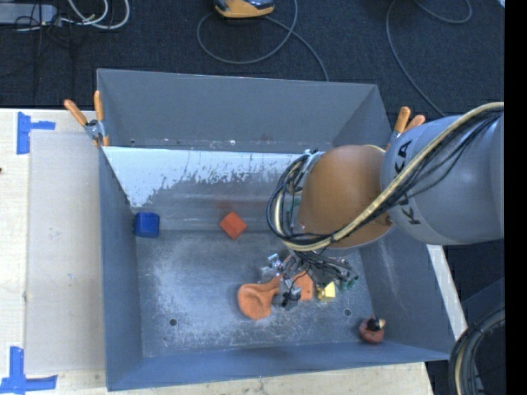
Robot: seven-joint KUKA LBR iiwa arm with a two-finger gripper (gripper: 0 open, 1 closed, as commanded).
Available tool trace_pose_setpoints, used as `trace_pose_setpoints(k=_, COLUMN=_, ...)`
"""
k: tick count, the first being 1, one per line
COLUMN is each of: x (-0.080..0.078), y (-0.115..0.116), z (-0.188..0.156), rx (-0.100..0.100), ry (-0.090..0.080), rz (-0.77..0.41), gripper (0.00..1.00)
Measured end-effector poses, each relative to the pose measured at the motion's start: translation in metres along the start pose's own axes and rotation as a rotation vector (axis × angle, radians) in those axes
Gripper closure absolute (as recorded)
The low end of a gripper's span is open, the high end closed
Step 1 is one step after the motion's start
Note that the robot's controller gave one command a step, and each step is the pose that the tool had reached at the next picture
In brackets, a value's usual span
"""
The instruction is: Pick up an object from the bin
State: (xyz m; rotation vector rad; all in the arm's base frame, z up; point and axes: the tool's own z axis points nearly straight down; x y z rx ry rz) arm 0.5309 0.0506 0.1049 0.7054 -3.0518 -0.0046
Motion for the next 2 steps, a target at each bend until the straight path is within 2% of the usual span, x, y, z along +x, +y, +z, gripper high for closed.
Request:
trace_pose_setpoints(k=1, x=-0.001, y=0.0, z=-0.013, rx=0.001, ry=-0.003, rz=0.0, gripper=1.0)
trace_pose_setpoints(k=2, x=0.001, y=0.001, z=-0.029, rx=-0.002, ry=0.005, rz=0.001, gripper=1.0)
